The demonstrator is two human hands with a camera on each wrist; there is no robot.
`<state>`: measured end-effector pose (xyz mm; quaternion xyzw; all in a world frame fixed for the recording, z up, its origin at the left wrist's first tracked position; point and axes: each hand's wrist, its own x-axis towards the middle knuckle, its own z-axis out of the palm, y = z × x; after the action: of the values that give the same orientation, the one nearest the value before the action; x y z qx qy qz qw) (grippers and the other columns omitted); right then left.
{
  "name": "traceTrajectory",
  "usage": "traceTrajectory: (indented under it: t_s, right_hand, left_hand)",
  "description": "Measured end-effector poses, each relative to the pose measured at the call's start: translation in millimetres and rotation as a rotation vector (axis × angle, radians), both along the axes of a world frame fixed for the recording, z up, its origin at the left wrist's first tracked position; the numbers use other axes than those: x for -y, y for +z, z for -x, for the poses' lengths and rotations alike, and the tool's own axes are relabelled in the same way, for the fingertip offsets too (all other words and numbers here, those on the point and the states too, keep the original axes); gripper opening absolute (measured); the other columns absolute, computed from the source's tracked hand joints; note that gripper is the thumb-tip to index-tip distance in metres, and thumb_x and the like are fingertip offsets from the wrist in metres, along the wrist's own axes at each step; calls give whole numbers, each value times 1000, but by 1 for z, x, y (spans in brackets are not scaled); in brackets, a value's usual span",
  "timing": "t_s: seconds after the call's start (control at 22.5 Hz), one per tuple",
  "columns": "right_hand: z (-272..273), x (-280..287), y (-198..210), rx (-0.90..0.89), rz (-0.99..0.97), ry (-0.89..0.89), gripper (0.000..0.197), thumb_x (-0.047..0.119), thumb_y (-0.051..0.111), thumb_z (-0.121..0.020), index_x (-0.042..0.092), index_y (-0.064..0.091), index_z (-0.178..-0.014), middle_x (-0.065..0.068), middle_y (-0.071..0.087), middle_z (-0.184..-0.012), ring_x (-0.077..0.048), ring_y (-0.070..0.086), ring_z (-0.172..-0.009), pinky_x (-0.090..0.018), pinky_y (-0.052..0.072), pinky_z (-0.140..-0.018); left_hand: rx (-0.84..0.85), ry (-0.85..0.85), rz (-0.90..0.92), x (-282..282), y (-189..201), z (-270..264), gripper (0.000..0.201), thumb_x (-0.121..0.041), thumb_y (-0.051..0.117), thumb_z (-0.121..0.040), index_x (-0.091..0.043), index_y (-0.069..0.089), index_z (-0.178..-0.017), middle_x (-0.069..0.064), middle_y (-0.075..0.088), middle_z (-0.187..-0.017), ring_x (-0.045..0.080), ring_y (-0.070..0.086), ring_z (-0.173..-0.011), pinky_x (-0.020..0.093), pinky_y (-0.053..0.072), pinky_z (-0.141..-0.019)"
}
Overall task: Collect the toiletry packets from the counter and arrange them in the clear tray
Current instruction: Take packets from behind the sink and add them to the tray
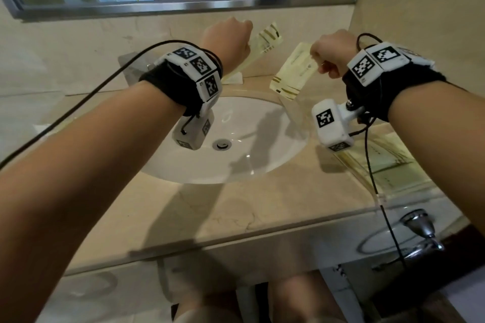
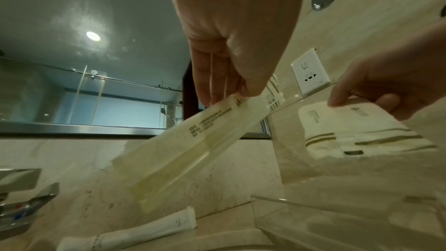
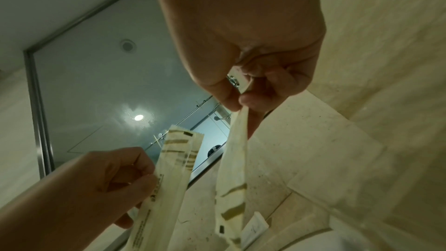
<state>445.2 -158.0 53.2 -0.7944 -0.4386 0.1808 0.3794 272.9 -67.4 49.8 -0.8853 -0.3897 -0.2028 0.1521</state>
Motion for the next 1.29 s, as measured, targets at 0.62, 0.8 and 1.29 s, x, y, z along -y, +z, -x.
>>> traceTrajectory:
  t_s: [0.62,0.8,1.29]
  right_hand:
    - [-76,96,-11,-50,79,-210,21,9,50,-91,9,47,-70,-7,56,-66,-4,55,-27,-12,41,-34]
    - [-84,123,-17,101,124,-232,13,11,53,-89,5,52,-78,-9,56,-67,-15,57,-47,-21,47,-42]
    - [-32,131,-60,224,424,240,13,19,69,-80,16,58,-86,0,56,-69,-12,53,-49,-19,43,-43]
  left_hand:
    - [-82,-209,-27,56,-5,-112,27,-8,37,-94,4,51,-114,29,59,-110,44,57,-99,40,35,-68]
    - [-101,-254,-26,72,-11,-139,28,-8,37,-95,4,50,-116,29,59,-111,44,57,-100,40,33,-68]
    - [-164,-299,-27,87,-25,-146,28,-7,35,-95,4,49,-116,29,60,-107,44,58,-96,40,34,-66]
